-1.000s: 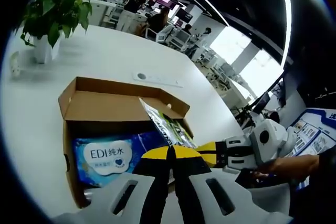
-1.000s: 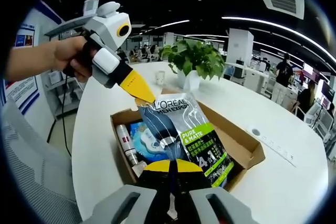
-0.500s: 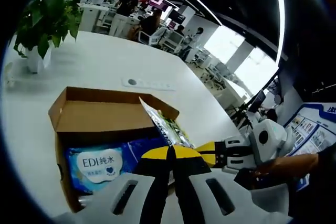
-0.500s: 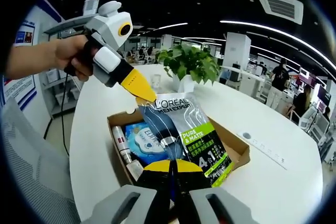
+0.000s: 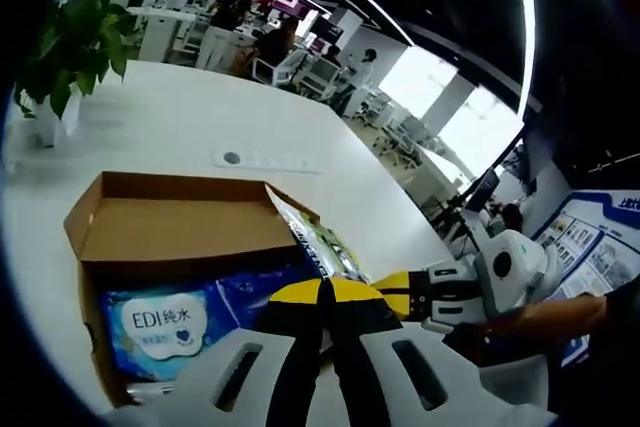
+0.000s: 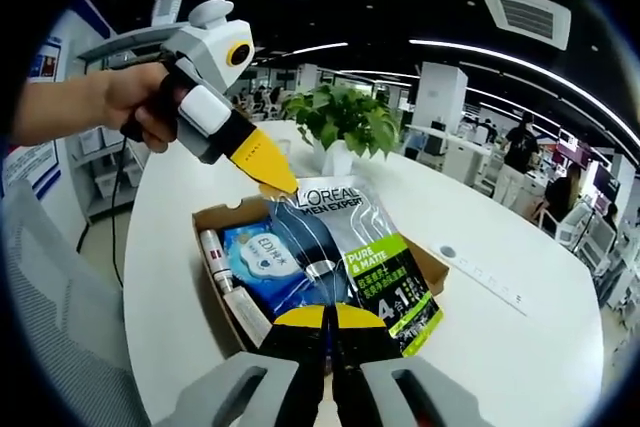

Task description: Operate the shoe box by opening the lid, removing the specified soft item, and placing it in the target area until the item is outside and the box remains undamaged.

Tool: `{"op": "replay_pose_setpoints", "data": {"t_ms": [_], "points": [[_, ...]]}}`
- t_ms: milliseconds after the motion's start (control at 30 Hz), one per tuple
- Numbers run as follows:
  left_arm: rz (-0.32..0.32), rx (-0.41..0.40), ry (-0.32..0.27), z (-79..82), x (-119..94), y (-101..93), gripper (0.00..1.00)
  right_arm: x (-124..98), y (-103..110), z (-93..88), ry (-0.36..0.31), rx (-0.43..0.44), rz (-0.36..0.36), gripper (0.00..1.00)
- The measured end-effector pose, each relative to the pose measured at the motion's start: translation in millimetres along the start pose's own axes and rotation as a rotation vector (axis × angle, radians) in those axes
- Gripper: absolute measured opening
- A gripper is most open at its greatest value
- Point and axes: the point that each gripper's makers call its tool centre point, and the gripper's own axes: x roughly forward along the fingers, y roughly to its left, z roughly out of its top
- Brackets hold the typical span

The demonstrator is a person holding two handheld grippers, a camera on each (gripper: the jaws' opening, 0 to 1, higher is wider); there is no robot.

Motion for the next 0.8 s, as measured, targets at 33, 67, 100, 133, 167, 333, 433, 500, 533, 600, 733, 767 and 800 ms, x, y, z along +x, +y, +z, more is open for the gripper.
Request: {"op": "replay_pose_setpoints", "data": {"t_ms": [33, 67, 100, 133, 167, 333, 433, 500, 533, 600, 733, 767, 800], "points": [[-0.002, 0.0, 0.0, -0.1, 1.2, -1.1, 0.0, -1.3, -2.0, -1.4, 0.0, 0.001, -0.004, 0.0], [-0.003, 0.001, 0.001, -0.1, 2.6, -2.2, 0.0, -2.3, -3.3, -2.4, 0.0, 0.001, -0.007, 0.0], [-0.006, 0.003, 0.002, -0.2, 4.9, -3.9, 0.0, -3.3, -4.4, -3.4, 0.001, 0.002, -0.009, 0.0], [-0.007, 0.003, 0.002, -0.4, 6.3, -5.0, 0.0, -4.7, -5.9, -4.9, 0.003, 0.0, -0.014, 0.0], [-0.009, 0.005, 0.003, -0.6, 7.9, -6.2, 0.0, -5.5, -7.0, -6.1, 0.005, 0.0, -0.017, 0.0], [-0.017, 0.015, 0.012, -3.0, 18.3, -13.0, 0.0, -10.8, -13.2, -13.9, 0.011, 0.004, -0.032, 0.0], [-0.021, 0.019, 0.018, -4.7, 23.4, -15.5, 0.0, -13.9, -16.1, -18.6, 0.017, 0.005, -0.043, 0.0], [-0.021, 0.023, 0.019, -5.6, 26.9, -17.4, 0.0, -14.9, -18.0, -20.9, 0.019, 0.008, -0.049, 0.0], [-0.02, 0.028, 0.019, -5.9, 28.2, -18.0, 0.0, -15.3, -19.0, -21.9, 0.02, 0.008, -0.052, 0.0], [-0.017, 0.041, 0.019, -7.0, 32.3, -20.2, 0.0, -16.1, -21.3, -25.1, 0.023, 0.008, -0.06, 0.0], [-0.017, 0.047, 0.02, -8.6, 37.5, -22.8, 0.0, -17.7, -25.2, -32.2, 0.028, 0.013, -0.073, 0.0], [-0.017, 0.052, 0.023, -9.7, 39.4, -23.7, 0.0, -18.1, -25.5, -33.7, 0.03, 0.011, -0.075, 0.0], [-0.016, 0.055, 0.025, -10.4, 40.8, -24.1, 0.0, -18.5, -25.8, -35.1, 0.032, 0.007, -0.078, 0.0]]}}
